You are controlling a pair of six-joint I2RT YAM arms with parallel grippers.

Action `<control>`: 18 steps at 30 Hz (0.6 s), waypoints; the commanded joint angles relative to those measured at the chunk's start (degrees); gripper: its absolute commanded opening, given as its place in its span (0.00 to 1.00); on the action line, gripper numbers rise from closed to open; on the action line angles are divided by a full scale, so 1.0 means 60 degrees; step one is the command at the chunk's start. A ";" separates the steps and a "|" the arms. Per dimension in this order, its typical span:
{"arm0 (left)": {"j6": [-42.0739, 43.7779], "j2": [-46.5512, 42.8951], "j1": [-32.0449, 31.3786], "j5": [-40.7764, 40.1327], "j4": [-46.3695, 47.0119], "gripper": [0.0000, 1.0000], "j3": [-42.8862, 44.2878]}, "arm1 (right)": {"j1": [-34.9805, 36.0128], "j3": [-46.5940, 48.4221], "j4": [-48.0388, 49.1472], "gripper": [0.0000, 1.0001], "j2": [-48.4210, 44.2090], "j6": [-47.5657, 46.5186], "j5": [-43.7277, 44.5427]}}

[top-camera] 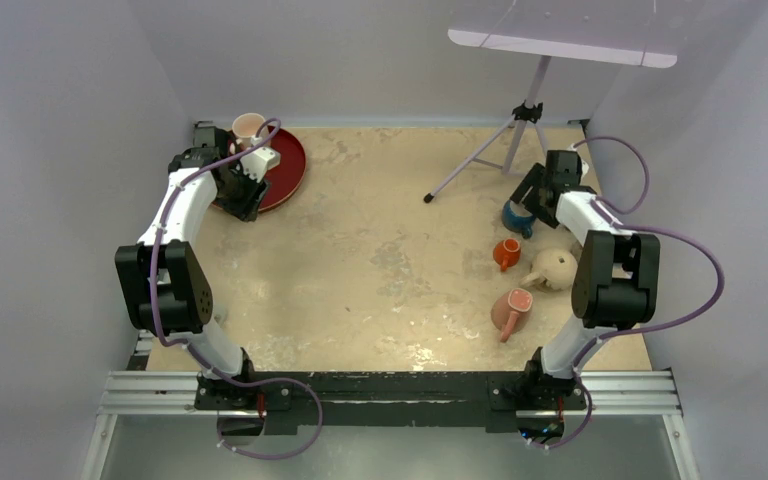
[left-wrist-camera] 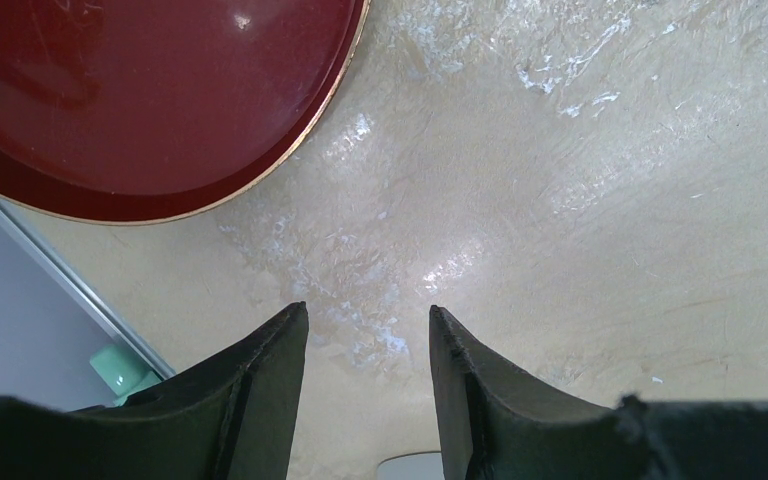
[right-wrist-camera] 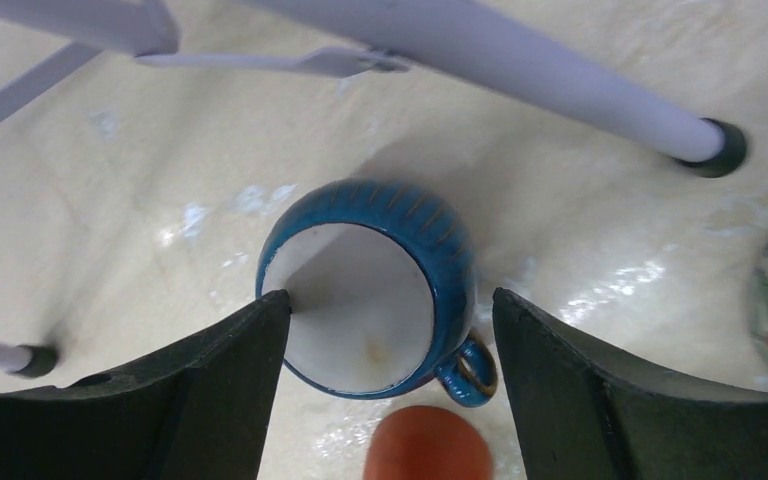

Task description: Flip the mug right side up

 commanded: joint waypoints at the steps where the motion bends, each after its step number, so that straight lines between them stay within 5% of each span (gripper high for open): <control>1: -0.0049 -0.0392 0.0010 0.0055 -0.0031 0.52 0.0043 | 0.0308 -0.0739 0.0486 0.77 -0.0329 0.0136 -0.1709; 18: 0.0001 -0.0327 -0.0004 0.0110 -0.0034 0.52 0.0006 | 0.3197 -0.0103 -0.0448 0.76 -0.0416 0.0139 -0.2793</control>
